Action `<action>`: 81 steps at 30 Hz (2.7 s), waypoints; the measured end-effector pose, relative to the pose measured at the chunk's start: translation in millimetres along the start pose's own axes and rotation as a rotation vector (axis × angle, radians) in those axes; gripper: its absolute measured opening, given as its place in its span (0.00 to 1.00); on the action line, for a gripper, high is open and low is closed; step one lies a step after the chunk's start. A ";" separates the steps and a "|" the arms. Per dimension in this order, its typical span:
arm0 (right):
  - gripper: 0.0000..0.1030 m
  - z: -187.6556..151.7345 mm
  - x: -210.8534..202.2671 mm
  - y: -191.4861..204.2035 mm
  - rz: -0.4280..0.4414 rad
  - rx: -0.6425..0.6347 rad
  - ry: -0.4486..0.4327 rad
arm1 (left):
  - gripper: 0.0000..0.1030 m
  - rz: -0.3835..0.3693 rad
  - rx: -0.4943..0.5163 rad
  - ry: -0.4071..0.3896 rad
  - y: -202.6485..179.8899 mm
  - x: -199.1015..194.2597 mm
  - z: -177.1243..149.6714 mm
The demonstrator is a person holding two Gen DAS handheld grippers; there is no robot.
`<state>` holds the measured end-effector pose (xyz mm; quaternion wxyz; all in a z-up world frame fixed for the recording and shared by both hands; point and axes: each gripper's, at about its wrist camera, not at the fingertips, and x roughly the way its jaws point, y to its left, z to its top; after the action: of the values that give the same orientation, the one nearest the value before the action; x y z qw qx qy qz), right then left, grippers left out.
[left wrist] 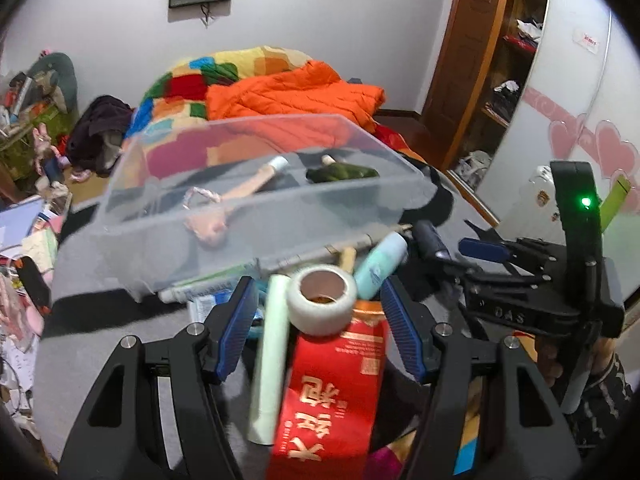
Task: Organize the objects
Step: 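Grasp the white tape roll with left tool while right tool grasps purple spray can, then carry tape roll and spray can into the box and open both tools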
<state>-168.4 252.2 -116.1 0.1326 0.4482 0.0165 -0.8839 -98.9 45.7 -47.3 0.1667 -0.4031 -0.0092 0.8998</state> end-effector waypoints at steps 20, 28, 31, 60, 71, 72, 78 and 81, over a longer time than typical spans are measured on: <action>0.23 6.2 -3.2 -6.0 -0.024 0.021 -0.038 | 0.37 0.028 0.017 -0.002 -9.1 16.4 1.1; 0.23 19.8 -39.0 4.8 0.016 0.010 -0.135 | 0.37 0.012 -0.059 -0.085 5.7 -14.4 15.8; 0.23 31.0 -51.6 11.1 0.046 0.002 -0.177 | 0.37 0.034 -0.064 -0.130 11.6 -26.2 24.0; 0.23 124.5 13.8 56.2 0.093 -0.073 -0.143 | 0.37 0.202 -0.163 -0.075 94.9 17.7 62.9; 0.23 128.4 48.3 70.1 0.099 -0.106 -0.068 | 0.37 0.178 -0.138 -0.044 90.8 31.1 60.5; 0.23 127.6 49.0 71.3 0.099 -0.110 -0.064 | 0.37 0.181 -0.133 -0.046 90.2 31.4 60.2; 0.23 122.0 49.8 77.3 0.088 -0.147 -0.056 | 0.39 0.164 -0.138 -0.042 91.3 29.2 59.9; 0.23 120.3 45.4 79.8 0.092 -0.165 -0.053 | 0.43 0.158 -0.142 -0.040 90.0 25.8 59.8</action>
<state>-268.9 147.5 -73.2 0.2100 0.4123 0.0653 -0.8841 -184.7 -24.3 -39.2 0.0660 -0.3956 -0.0446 0.9150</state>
